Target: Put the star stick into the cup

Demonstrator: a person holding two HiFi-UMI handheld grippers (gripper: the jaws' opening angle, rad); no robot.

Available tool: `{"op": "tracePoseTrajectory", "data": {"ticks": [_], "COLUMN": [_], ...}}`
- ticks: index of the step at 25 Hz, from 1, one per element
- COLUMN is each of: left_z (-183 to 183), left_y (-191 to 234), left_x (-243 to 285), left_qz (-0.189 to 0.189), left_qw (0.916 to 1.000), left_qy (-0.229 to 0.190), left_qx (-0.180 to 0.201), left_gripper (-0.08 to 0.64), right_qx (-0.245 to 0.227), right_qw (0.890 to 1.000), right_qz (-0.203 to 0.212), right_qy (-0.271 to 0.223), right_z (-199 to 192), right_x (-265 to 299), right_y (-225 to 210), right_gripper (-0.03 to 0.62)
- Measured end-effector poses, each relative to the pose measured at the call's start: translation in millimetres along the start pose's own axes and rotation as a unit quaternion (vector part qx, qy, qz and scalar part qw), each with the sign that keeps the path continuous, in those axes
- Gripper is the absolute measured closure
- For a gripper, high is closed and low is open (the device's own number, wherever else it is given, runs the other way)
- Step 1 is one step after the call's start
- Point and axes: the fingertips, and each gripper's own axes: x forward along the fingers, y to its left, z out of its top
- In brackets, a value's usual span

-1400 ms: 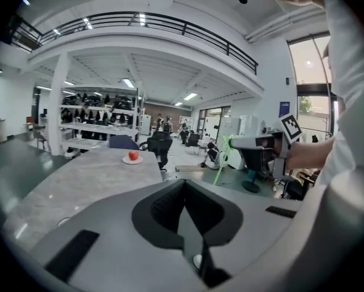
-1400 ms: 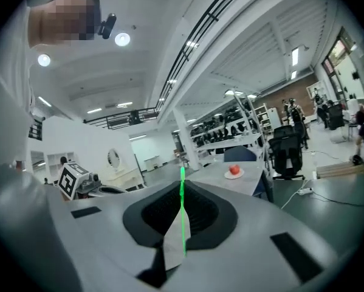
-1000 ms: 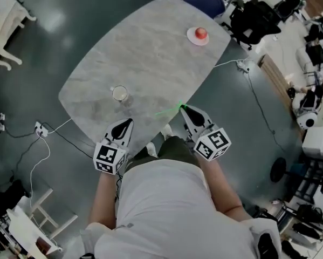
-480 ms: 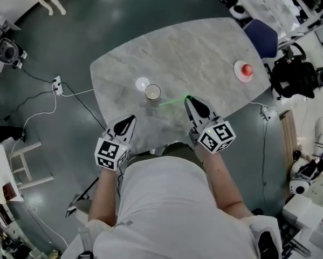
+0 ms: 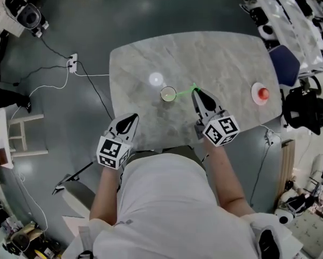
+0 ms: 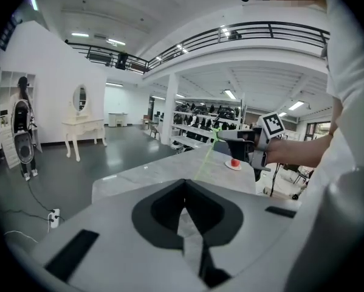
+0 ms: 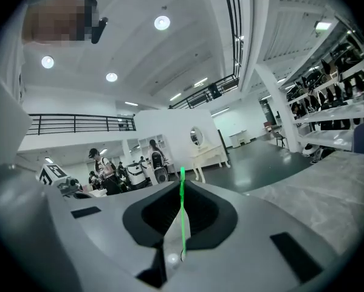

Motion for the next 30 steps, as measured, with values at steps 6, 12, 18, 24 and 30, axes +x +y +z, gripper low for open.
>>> {"op": "tracePoseTrajectory", "data": {"ticks": [6,12,18,24,30], "left_z": [-3,-4,-7,-8,-12], "left_y": [13,23,30,31,25], "left_x": [-8,-16,-21,-23,-21], "left_qz": [0.035,0.057,0.071,0.076,0.076], "left_qw": [0.9993,0.9981,0.9971,0.9966,0.9966], "left_qy": [0.007,0.01,0.013,0.015,0.019], "left_qx": [-0.012,-0.021,-0.026,-0.028,-0.027], "left_gripper": [0.558,0.558,0.558,0.558,0.558], "right_qx": [-0.014,-0.008,0.013,0.062,0.091], "right_qw": [0.999,0.997,0.995,0.995,0.993], "right_qz": [0.017,0.028,0.028,0.001,-0.032], "right_qy": [0.033,0.066,0.092,0.078,0.071], "right_z": [-24,-56,-87,-94,-100], "right_x": [31,55,68,70,61], "right_y": [-14,-21,-29,-50,-74], "right_gripper": [0.569,0.569,0.569,0.568,0.566]}}
